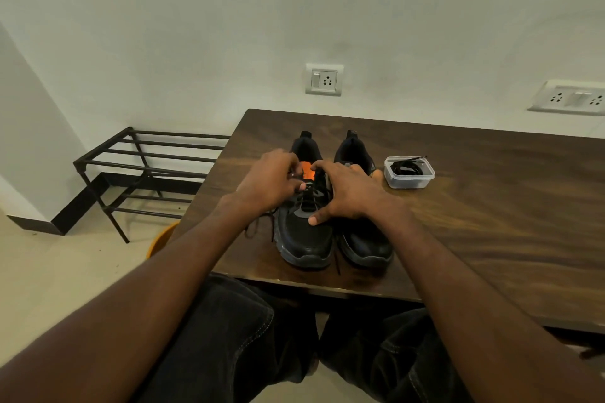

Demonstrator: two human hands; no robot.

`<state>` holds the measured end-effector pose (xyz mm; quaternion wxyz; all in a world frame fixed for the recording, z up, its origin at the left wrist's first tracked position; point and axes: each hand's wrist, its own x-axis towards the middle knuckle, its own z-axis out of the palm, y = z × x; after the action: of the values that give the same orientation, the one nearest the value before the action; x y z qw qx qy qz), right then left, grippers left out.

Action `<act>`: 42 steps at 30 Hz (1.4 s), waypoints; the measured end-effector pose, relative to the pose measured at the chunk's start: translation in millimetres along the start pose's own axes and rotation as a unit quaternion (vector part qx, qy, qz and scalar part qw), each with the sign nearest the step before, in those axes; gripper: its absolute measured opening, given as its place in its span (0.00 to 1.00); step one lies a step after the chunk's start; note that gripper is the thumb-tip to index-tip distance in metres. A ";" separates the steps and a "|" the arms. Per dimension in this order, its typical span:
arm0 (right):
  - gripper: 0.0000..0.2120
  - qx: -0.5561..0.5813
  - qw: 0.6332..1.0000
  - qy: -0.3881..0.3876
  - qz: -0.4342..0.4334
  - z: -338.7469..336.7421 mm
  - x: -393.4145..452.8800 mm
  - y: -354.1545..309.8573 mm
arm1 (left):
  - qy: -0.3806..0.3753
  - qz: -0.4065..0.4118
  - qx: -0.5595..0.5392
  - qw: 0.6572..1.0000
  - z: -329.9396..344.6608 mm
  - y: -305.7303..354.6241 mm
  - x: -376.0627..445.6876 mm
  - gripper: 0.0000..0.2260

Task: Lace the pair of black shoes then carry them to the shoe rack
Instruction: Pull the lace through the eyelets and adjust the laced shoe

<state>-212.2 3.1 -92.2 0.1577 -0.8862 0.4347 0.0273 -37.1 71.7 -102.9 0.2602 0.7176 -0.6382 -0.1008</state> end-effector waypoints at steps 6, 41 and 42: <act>0.55 0.007 1.000 -0.005 0.004 0.4 -0.1 -1.4 | 0.061 -0.010 -0.092 0.994 -8.5 1.8 3.0 0.08; 0.52 0.029 0.999 -0.002 0.036 -3.8 -0.8 -5.8 | 0.000 0.053 0.083 0.995 0.2 -3.0 5.7 0.07; 0.52 0.028 0.999 -0.003 0.037 -3.9 -0.8 -5.3 | 0.007 0.041 0.089 0.995 -1.4 -5.7 6.7 0.08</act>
<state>-209.0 5.5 -87.0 0.1822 -0.8647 0.4675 0.0233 -30.4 65.9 -103.4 0.2031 0.7119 -0.6716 -0.0279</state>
